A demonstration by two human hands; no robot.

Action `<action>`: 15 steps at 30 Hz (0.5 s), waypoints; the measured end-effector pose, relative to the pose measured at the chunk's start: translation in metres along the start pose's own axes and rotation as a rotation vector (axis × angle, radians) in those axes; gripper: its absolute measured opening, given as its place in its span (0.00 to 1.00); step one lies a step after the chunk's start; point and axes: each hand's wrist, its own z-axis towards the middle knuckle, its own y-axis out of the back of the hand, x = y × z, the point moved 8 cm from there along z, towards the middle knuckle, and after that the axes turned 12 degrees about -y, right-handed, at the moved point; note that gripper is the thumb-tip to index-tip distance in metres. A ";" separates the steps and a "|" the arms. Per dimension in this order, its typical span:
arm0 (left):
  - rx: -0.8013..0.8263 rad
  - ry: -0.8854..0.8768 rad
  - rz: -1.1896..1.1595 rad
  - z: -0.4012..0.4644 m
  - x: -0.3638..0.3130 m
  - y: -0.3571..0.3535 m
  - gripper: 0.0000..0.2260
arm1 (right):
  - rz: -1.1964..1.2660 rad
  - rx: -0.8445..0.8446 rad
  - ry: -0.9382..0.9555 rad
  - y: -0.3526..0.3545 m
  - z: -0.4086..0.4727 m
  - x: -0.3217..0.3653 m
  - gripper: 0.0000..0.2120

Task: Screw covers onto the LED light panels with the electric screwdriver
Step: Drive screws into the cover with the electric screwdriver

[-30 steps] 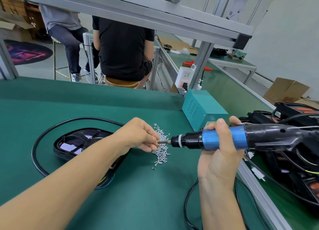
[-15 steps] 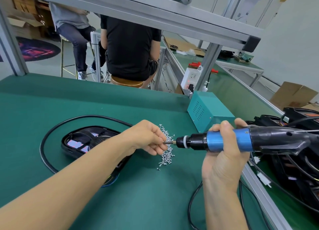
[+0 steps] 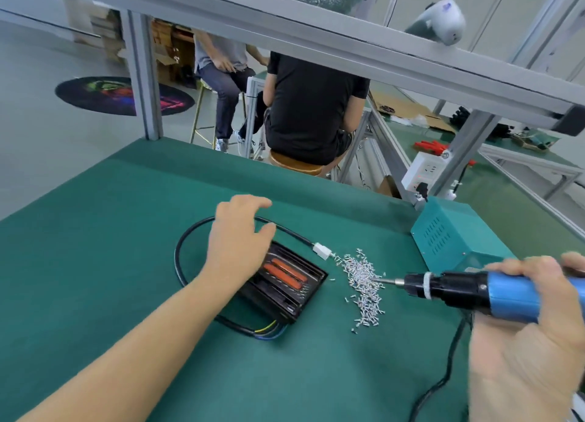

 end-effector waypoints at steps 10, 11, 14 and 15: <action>0.010 0.622 -0.446 -0.060 0.095 0.013 0.31 | 0.161 0.128 -0.127 -0.052 -0.024 -0.028 0.12; 0.049 0.644 -0.474 -0.060 0.094 0.009 0.30 | 0.161 0.145 -0.138 -0.060 -0.028 -0.031 0.12; 0.094 0.751 -0.744 -0.061 0.088 -0.008 0.20 | 0.102 0.155 -0.185 -0.072 -0.038 -0.041 0.12; 0.074 0.781 -0.835 -0.061 0.087 -0.012 0.16 | 0.086 0.158 -0.187 -0.078 -0.043 -0.044 0.12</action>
